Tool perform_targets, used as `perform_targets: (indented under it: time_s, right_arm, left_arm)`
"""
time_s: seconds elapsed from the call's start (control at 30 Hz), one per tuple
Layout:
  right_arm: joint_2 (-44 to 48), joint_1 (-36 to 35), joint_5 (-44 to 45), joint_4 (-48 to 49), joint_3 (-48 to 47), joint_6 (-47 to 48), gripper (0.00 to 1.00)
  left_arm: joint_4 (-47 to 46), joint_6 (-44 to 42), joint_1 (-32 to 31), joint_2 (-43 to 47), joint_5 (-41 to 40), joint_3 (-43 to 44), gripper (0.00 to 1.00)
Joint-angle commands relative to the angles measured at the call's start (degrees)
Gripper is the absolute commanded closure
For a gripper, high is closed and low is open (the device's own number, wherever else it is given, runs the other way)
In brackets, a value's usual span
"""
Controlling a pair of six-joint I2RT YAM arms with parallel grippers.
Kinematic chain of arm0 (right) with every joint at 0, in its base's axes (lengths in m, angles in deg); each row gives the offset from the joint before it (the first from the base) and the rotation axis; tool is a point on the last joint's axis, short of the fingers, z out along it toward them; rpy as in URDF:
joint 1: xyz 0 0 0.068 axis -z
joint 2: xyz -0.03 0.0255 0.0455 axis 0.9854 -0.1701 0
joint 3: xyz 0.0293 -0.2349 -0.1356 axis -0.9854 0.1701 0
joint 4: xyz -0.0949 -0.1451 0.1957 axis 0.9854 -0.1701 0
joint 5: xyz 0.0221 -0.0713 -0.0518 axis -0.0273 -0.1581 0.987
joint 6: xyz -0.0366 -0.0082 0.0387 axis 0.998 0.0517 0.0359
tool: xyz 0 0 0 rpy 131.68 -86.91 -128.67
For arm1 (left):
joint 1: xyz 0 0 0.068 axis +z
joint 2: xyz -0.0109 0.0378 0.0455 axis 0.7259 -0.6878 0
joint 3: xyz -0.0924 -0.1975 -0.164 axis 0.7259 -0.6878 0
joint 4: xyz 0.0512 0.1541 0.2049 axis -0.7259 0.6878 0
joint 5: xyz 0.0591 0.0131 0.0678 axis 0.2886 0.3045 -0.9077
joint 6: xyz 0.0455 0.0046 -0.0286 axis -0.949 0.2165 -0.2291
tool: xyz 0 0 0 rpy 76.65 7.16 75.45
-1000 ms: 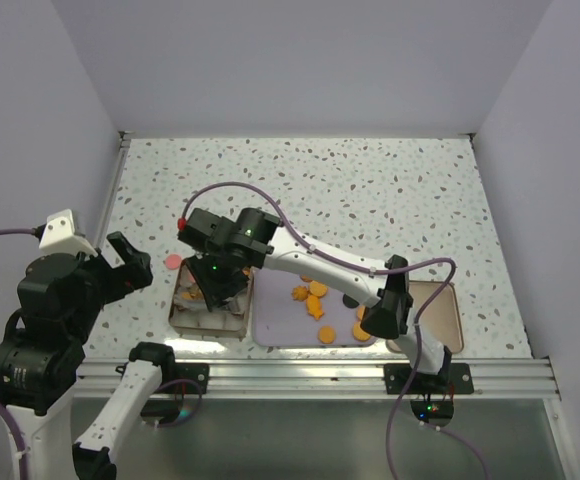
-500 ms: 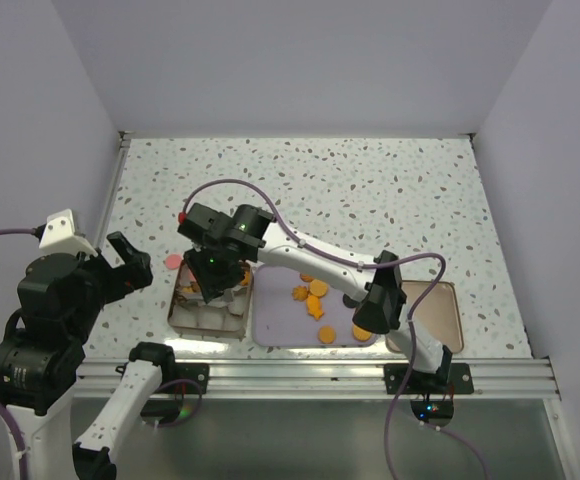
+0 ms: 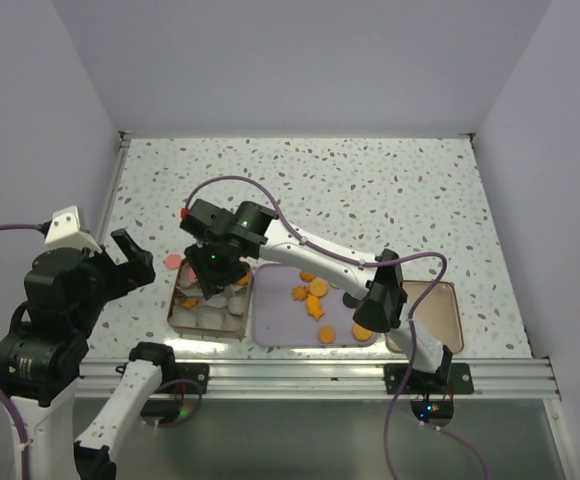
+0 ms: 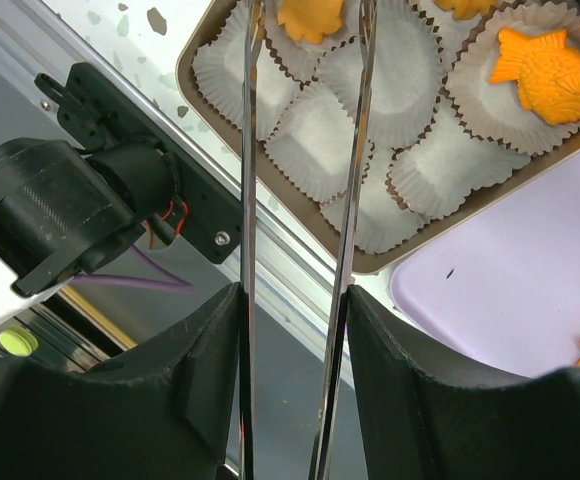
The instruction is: Pack the cookies
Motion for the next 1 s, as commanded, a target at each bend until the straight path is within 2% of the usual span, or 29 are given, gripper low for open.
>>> perform_targets:
  time_s: [0.0,0.4,0.5,0.6,0.8,0.97]
  right_arm:
    - [6.2,0.7,0.4,0.9,-1.6,0.1,0.52]
    - [24.0,3.9,7.7,-4.1,13.3,1.5,0.51]
    - [30.5,4.1,12.3,-6.5,20.0,1.4,0.51]
    - [37.9,4.5,16.6,-7.5,31.5,0.2,0.50]
    - [51.1,6.4,19.1,-7.2,48.7,-3.5,0.48]
    - [54.6,6.3,18.0,-6.2,54.3,-5.4,0.48]
  left_arm:
    - [-3.2,-0.7,-0.2,-1.2,0.5,-0.9,0.00]
    - [-6.0,-1.5,-0.2,-2.7,1.3,-1.9,0.00]
    - [-6.6,-1.2,-0.2,-2.9,2.1,-1.9,0.00]
    - [-7.0,-1.3,-0.2,-2.9,3.2,-2.3,0.00]
    - [-6.8,-1.1,-0.2,-3.6,5.4,-2.6,0.00]
    - [-7.6,-0.2,-0.2,-3.8,7.7,-3.3,0.00]
